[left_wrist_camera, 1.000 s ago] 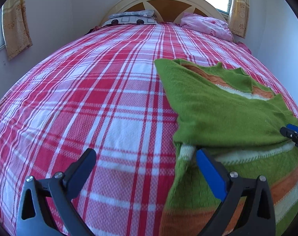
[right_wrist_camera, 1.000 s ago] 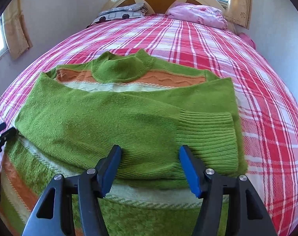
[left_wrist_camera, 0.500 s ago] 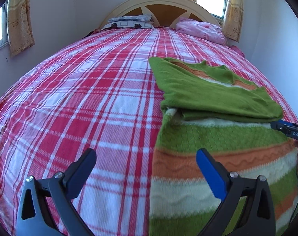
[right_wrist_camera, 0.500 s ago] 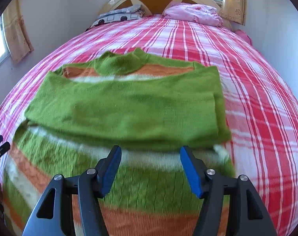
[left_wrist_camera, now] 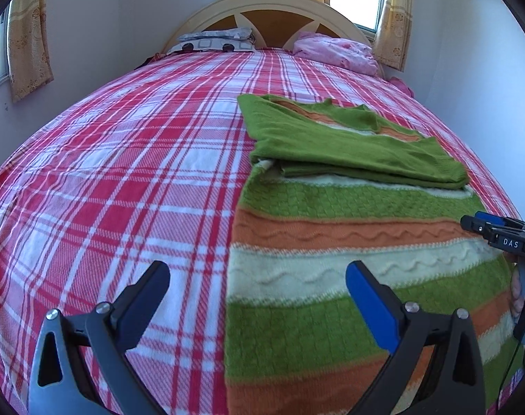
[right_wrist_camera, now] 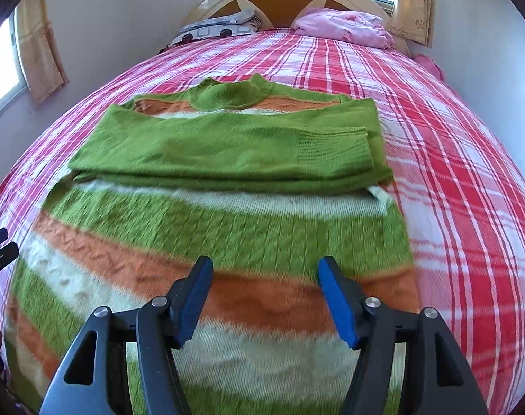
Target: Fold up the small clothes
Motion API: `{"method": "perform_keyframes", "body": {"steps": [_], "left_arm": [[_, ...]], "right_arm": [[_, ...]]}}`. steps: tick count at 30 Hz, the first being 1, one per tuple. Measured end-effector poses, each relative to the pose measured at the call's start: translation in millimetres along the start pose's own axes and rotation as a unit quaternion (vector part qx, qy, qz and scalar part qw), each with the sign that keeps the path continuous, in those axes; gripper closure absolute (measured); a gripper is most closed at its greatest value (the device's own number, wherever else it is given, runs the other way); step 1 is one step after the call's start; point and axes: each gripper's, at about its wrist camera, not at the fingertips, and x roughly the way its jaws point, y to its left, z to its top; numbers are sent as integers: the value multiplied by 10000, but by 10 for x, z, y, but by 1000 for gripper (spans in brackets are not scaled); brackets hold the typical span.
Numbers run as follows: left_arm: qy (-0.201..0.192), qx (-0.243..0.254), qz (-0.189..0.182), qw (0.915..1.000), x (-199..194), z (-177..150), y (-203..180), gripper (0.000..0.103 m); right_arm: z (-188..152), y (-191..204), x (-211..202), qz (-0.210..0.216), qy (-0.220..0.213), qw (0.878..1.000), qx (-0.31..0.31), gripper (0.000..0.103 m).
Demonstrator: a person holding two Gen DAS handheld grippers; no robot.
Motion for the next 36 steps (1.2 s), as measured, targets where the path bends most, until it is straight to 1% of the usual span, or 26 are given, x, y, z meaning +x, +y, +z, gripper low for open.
{"method": "perform_keyframes", "body": {"steps": [3, 8, 15, 19, 22, 26, 28, 30, 36], "left_arm": [[15, 46, -77, 10000, -46, -75, -53, 0], [85, 115, -147, 9998, -104, -162, -123, 0], [138, 157, -207, 9996, -203, -299, -181, 0], [182, 175, -178, 9995, -265, -363, -205, 0], [209, 218, -124, 9995, -313, -403, -213, 0], [312, 315, -102, 9990, -348, -493, -237, 0], [385, 447, -123, 9982, -351, -539, -276, 0], [419, 593, -103, 9973, -364, -593, -318, 0], [548, 760, -156, 9955, -417, -742, -339, 0]], "right_arm": [[-118, 38, -85, 55, 21, 10000, -19, 38], [-294, 101, -225, -19, -100, 9999, -123, 37], [-486, 112, -338, -89, -213, 9997, -17, 35], [-550, 115, -406, -93, -161, 9998, 21, 33], [-631, 158, -466, -203, -137, 9996, -131, 32], [-778, 192, -571, -245, -152, 9994, -215, 32], [-844, 196, -617, -259, -169, 9993, -218, 31], [-883, 199, -649, -266, -172, 9993, -201, 31], [-998, 232, -737, -303, -118, 9992, -212, 31]]}}
